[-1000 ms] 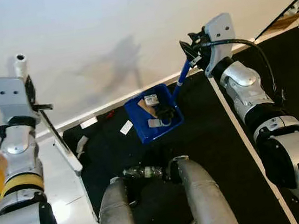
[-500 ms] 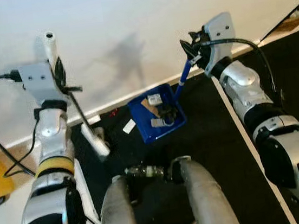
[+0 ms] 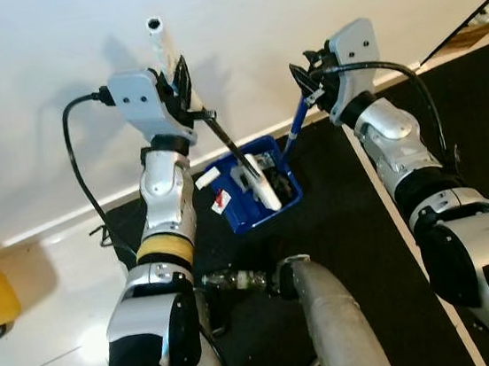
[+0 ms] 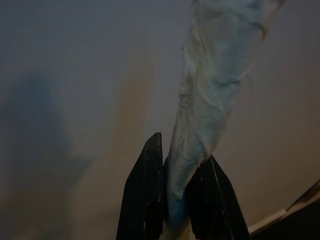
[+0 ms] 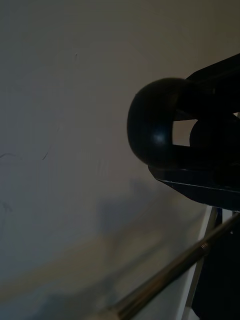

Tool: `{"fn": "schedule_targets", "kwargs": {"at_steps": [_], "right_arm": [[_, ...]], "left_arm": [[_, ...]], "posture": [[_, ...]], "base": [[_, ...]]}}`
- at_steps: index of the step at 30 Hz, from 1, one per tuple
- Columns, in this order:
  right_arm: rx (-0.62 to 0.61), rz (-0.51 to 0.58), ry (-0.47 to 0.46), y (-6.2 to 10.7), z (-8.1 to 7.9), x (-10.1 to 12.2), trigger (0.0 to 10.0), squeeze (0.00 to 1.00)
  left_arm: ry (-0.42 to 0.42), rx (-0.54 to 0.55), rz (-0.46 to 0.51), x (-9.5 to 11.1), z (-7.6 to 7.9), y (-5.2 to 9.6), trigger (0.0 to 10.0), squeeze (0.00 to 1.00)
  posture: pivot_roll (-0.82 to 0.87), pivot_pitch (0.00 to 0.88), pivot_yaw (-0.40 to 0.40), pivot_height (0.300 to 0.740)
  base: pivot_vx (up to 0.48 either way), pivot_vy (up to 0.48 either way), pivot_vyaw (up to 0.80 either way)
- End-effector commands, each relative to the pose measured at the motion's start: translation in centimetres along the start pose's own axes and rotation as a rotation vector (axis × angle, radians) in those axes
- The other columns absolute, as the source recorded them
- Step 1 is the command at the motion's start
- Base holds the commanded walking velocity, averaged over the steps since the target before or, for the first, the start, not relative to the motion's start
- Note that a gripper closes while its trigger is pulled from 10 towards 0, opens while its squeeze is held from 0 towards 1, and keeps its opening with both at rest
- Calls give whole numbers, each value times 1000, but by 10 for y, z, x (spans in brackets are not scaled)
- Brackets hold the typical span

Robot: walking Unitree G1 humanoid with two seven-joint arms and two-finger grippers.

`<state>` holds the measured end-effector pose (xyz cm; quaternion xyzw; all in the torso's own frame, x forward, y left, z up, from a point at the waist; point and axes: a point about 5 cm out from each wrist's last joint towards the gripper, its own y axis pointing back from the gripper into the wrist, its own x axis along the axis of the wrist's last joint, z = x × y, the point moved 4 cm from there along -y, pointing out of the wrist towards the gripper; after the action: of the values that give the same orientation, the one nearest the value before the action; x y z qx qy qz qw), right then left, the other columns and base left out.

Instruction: Sweep floor

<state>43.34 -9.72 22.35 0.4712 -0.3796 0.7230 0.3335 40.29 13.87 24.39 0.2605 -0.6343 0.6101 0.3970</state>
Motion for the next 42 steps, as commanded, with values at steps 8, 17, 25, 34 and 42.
{"fn": "schedule_targets", "kwargs": {"at_steps": [8,17,25,34,42], "right_arm": [[35,-109,-42,10,-16,-31,10000,0],[39,-110,-46,9,-17,-31,10000,0],[50,-103,-40,7,-17,-28,10000,0],[58,-98,-35,8,-18,-28,10000,0],[46,-89,-39,9,-16,-27,10000,0]], "left_arm": [[-209,-96,91,62,-50,20,10000,0],[-391,-85,-70,52,-96,64,10000,0],[-327,57,-177,-7,-90,75,10000,0],[-182,147,-224,-34,-66,53,10000,0],[-29,163,-115,-22,-28,10,10000,0]], "posture": [[3,422,-93,740],[-5,435,-103,740],[-69,467,-127,740],[-124,489,-122,740],[-145,485,-110,740]], "base": [[0,0,0],[0,0,0],[0,0,0],[0,0,0],[0,0,0]]}}
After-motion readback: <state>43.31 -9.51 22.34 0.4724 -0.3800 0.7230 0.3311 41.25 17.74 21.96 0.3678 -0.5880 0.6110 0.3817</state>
